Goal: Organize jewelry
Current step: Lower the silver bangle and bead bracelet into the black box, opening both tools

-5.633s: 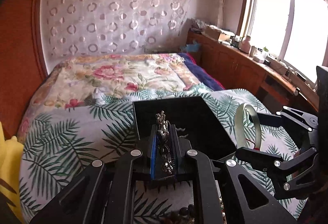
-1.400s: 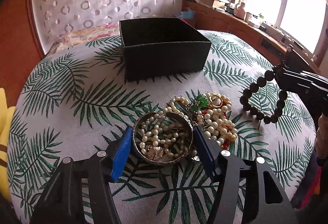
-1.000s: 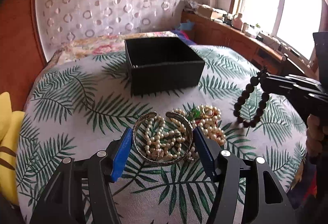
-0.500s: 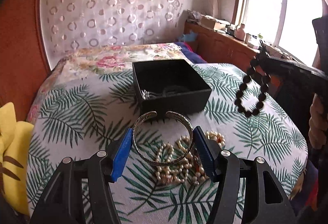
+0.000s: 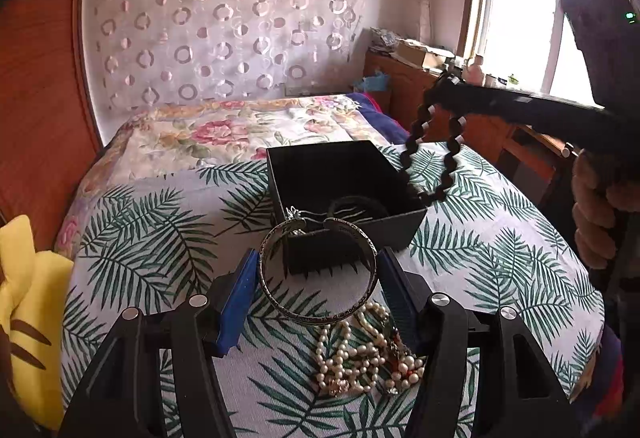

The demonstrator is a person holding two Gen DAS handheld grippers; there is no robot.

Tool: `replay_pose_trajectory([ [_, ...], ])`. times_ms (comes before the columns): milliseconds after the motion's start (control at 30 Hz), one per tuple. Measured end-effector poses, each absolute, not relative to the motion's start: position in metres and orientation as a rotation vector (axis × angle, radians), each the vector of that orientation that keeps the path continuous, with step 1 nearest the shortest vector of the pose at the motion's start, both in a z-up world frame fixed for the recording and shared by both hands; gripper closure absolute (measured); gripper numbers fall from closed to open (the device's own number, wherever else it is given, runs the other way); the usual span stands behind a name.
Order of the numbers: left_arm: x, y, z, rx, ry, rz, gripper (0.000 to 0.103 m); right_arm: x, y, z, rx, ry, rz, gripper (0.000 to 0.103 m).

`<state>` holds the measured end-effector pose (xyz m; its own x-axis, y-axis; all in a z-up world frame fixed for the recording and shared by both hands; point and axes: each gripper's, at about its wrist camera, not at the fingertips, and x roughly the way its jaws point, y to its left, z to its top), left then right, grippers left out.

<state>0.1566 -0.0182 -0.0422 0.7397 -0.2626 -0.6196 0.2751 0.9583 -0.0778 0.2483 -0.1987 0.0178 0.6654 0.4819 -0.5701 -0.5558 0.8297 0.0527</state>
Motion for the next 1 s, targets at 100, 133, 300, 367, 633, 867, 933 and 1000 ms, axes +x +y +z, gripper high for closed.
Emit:
replay_pose_trajectory([
  [100,0.162,-0.018,-0.042,0.018,0.677,-0.289,0.045,0.262,-0.195,0.004,-0.137,0.643,0.569,0.086],
  [133,0.163,-0.018,-0.042,0.017,0.677,-0.289,0.045,0.265,-0.194,0.0,-0.136,0.653,0.567,0.086],
  [300,0.177,-0.019,-0.039,0.011,0.68,-0.292,0.045,0.279,-0.192,-0.025,-0.12,0.719,0.557,0.086],
  [367,0.182,-0.022,-0.039,0.019,0.677,-0.288,0.045,0.282,-0.194,-0.031,-0.108,0.736,0.56,0.086],
  [633,0.213,-0.034,-0.04,0.044,0.692,-0.281,0.045,0.279,-0.206,-0.032,-0.068,0.734,0.564,0.078],
  [867,0.244,-0.038,-0.048,0.037,0.721,-0.269,0.045,0.272,-0.223,-0.029,-0.056,0.727,0.555,0.074],
  [933,0.251,-0.038,-0.05,0.033,0.731,-0.267,0.045,0.268,-0.228,-0.03,-0.05,0.728,0.552,0.074],
  [1000,0.26,-0.039,-0.053,0.035,0.741,-0.265,0.045,0.263,-0.232,-0.033,-0.049,0.729,0.552,0.074],
])
